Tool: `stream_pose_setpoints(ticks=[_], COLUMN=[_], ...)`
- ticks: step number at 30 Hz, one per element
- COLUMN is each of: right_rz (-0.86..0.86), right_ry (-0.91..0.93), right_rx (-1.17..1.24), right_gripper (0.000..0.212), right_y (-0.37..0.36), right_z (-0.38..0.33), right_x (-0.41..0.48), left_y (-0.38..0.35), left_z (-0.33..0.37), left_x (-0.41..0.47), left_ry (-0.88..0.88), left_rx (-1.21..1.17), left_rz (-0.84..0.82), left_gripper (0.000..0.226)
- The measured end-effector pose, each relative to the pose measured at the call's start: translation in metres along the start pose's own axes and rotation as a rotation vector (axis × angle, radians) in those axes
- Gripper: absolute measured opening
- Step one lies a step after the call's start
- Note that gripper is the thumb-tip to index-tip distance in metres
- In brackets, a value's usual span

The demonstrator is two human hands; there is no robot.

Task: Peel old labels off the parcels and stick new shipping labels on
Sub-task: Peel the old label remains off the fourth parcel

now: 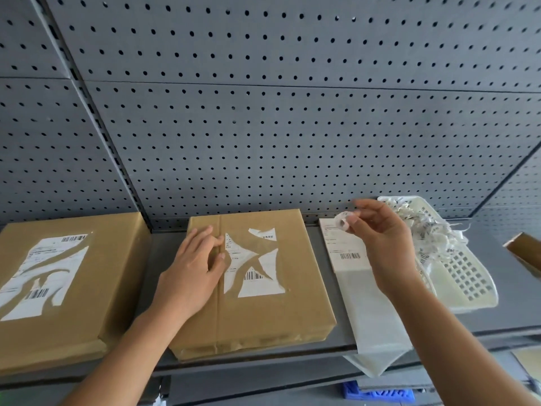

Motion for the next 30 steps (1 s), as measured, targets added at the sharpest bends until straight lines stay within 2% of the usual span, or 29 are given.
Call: stream_pose_setpoints(ticks=[3, 10, 13, 25, 30], right_rz=[0.099, 0.354, 0.421, 0.258, 0.211], right_ry=[0.013, 0.063, 0.048, 0.028, -0.068], right_rx=[-0.116, -0.636, -0.735, -1.007, -1.076], right_gripper=[0.013, 0.006, 0.006, 0.007, 0.014], right_y=[0.039, 0.137, 0.164, 0.159, 0.154], right_z=[-0.003, -0.029, -0.027, 0.018, 0.035], right_x=[0.003, 0.002, 0.004, 0.03, 0.032], left_y=[-0.001, -0.003, -0.003, -0.001, -0.002], left_z=[-0.002, -0.007, -0.006, -0.001, -0.001], left_x=[0.001, 0.003, 0.003, 0.002, 0.001], left_ry=[-0.001, -0.013, -0.014, -0.018, -0.011], left_rx=[-0.001, 0.001, 0.005, 0.003, 0.012], left_rz=[-0.007, 0.0, 0.004, 0.007, 0.004], left_gripper=[0.04, 0.043, 0.042, 0.041, 0.04])
Point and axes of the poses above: each hand's wrist, its own x-axis towards the middle knuckle, its own y-axis out of the back of the hand, z = x × y, the point moved 8 cm from there along x, towards the middle knuckle, and after that the axes turned 4 degrees about -z, right-handed, at the moved point
